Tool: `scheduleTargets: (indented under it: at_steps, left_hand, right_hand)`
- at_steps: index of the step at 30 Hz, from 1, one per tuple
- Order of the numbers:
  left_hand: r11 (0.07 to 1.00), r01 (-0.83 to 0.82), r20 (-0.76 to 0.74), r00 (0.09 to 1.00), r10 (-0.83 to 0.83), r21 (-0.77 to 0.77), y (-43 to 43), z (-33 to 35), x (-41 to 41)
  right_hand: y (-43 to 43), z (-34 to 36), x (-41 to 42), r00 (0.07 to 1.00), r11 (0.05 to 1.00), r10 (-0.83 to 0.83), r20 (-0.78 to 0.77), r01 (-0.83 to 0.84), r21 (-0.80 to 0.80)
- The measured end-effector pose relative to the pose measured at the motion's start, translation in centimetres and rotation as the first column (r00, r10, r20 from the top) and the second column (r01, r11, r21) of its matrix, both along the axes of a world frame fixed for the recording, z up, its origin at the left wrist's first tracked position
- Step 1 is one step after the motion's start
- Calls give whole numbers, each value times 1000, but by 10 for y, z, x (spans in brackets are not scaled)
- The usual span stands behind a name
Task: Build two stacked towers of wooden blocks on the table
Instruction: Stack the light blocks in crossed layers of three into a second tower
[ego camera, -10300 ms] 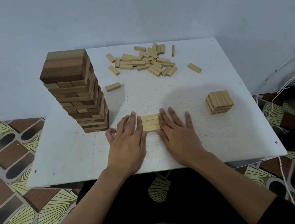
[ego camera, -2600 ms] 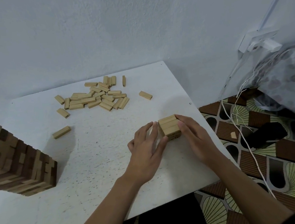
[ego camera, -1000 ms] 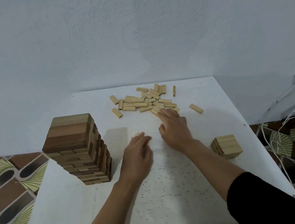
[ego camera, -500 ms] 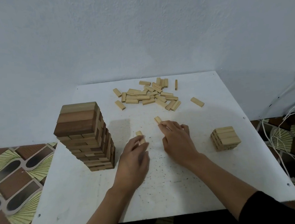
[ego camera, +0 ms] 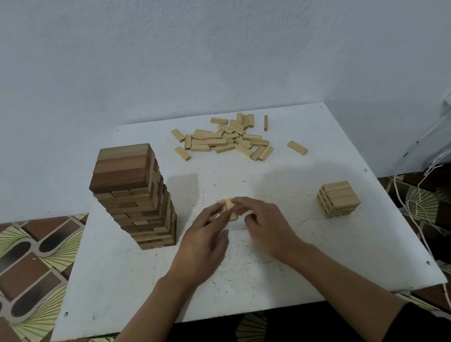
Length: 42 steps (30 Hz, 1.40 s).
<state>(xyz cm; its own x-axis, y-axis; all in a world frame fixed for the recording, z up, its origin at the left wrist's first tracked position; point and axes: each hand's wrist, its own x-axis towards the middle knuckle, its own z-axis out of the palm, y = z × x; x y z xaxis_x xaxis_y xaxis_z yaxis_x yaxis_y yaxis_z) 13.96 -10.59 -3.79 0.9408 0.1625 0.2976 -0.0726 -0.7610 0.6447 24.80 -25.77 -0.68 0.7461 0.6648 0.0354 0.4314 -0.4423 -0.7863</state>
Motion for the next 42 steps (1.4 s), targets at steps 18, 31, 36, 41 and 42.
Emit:
scheduleTargets:
  at_steps: [18, 31, 36, 41, 42]
  left_hand:
    - [996, 7, 44, 999, -11, 90, -2, -10, 3]
    - [994, 14, 22, 1000, -16, 105, -1, -8, 3]
    - [996, 10, 23, 1000, -12, 94, 0, -8, 3]
    - [997, 7, 11, 1000, -8, 79, -1, -8, 2]
    - [997, 8, 14, 1000, -9, 76, -1, -8, 2]
  right_hand:
    - [58, 14, 105, 890, 820, 92, 447, 187, -542]
    - [47, -5, 62, 857, 907, -33, 513, 242, -345]
    - [22, -8, 22, 895, 956, -58, 442, 178, -235]
    - [5, -14, 1, 915, 986, -93, 392, 139, -91]
    - [5, -13, 0, 924, 990, -98, 369, 127, -54]
